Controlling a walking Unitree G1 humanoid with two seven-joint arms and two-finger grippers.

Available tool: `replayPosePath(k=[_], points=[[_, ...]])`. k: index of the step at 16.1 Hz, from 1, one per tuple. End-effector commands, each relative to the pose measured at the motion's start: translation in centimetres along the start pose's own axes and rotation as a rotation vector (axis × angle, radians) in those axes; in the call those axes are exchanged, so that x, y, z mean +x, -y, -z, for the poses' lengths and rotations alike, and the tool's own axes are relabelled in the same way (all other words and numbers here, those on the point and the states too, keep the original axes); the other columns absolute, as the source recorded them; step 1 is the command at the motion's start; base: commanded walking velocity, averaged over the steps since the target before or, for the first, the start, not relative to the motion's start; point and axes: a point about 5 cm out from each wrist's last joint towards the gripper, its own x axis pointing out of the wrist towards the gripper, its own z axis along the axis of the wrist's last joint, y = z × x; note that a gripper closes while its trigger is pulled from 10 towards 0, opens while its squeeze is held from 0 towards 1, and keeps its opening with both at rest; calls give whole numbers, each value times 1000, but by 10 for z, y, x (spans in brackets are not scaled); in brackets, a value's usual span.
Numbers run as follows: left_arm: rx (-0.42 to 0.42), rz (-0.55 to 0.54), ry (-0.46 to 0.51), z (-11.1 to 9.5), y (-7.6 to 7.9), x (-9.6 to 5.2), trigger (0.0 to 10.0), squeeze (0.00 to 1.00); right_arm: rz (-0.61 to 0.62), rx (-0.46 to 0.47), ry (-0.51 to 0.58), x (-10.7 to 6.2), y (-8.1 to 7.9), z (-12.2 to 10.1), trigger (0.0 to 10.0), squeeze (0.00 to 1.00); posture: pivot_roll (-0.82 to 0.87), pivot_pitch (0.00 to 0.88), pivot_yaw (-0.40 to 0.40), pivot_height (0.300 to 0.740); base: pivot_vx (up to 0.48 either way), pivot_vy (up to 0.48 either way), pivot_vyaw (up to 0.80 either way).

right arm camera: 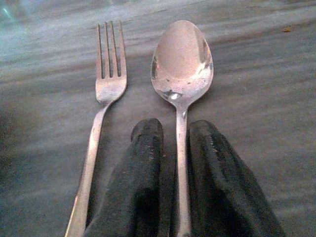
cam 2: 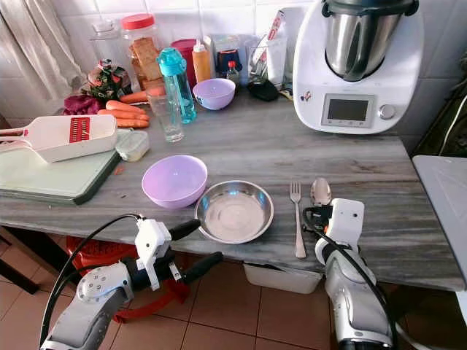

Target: Setting the table

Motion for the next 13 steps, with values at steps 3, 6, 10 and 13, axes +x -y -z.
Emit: replayPosePath(k=[3,6,10,13], points=[[8,-1,-23,3,0,-2,10000,0,-12,9,-92,1,2,15,10000,784,-41,0,92,740,0,0,0],[10,-3,-25,3,-1,-2,10000,0,-16,7,-98,1,3,17,10000,784,-41,0,92,740,0,0,0],[12,-4,-29,3,-2,-1,10000,0,-27,-10,-108,1,6,20,10000,784,-41,0,93,740,0,0,0],[19,-10,-22,2,-2,-1,10000,0,5,-21,-67,-1,10,14,10000,871,-40,0,96,740,0,0,0]])
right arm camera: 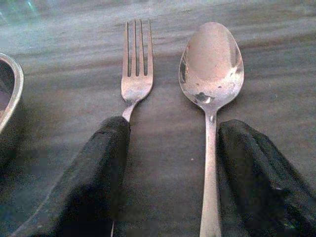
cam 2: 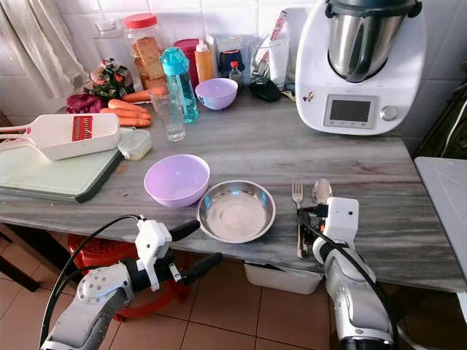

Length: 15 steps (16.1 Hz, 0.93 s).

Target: Setting the table

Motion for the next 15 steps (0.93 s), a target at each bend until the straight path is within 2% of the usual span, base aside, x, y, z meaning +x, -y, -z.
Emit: replayPosePath(k=[1,3,10,15], points=[[16,-10,-7,0,-2,-1,10000,0,64,6,-42,-5,11,10,10000,1000,-40,0,96,740,0,0,0],[17,-15,1,-2,-3,0,10000,0,57,12,55,-12,9,-5,10000,1000,-46,0,96,740,0,0,0],[19,-35,34,-4,-5,6,10000,0,116,26,261,-32,15,-28,10000,1000,-60,0,99,740,0,0,0],[19,-61,88,-16,-5,11,10000,0,143,-79,417,-49,9,-39,10000,1000,-37,0,95,740,0,0,0]])
